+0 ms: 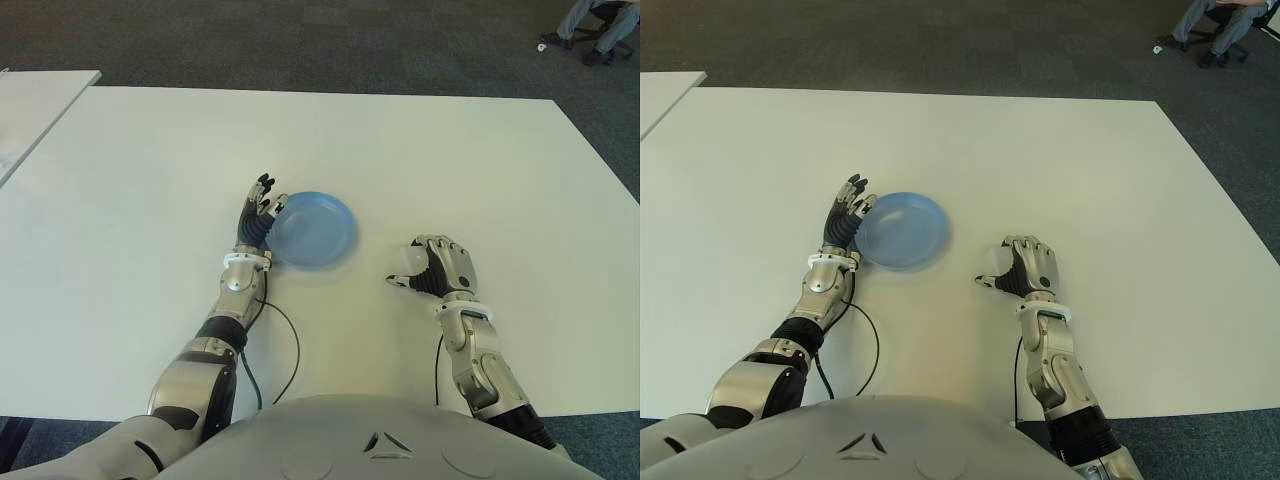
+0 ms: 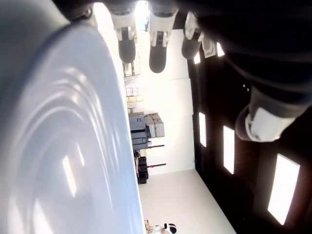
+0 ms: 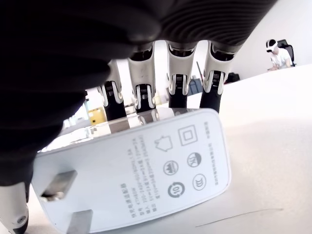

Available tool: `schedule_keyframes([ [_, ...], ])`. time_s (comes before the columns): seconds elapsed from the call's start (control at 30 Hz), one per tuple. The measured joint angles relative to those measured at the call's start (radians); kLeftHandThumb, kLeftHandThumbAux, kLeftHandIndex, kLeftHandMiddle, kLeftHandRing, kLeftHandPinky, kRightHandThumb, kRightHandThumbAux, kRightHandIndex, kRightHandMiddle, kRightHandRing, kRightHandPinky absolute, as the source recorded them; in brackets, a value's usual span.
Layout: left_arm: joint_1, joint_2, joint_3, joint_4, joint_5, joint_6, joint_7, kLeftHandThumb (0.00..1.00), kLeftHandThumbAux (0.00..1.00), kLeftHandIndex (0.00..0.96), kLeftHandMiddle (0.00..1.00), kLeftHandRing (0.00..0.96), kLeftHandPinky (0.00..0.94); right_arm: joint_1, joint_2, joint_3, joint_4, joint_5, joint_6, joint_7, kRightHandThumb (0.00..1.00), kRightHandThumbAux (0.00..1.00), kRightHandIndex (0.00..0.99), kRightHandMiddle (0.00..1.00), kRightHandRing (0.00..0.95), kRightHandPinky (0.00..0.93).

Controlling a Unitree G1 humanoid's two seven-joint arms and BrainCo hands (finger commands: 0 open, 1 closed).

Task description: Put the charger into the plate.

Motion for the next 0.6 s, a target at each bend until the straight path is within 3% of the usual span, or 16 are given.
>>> schedule_keyframes([
  [0.07, 0.000, -0.002, 0.006, 0.005, -0.008, -0.011, -0.009, 0.000, 0.518, 0.024, 0.139, 0.104, 0.051, 0.000, 0.000, -0.001, -0.001, 0.002, 0.000, 0.000, 0.894, 0.670, 0.390, 0.523, 0.707, 0.822],
  [0.17, 0.000, -0.005, 0.018, 0.008, -0.018, -0.020, -0.021, 0.000, 0.523, 0.022, 0.139, 0.106, 0.057, 0.000, 0.000, -0.002, -0.001, 0.006, 0.000, 0.000, 0.867, 0.675, 0.395, 0.532, 0.793, 0.833],
  [0.6, 0.000, -0.008, 0.034, 0.009, -0.028, -0.024, -0.034, 0.000, 0.536, 0.021, 0.154, 0.130, 0.094, 0.001, -0.005, -0.009, 0.000, 0.034, -0.024, 0.000, 0.856, 0.676, 0.400, 0.539, 0.839, 0.834],
])
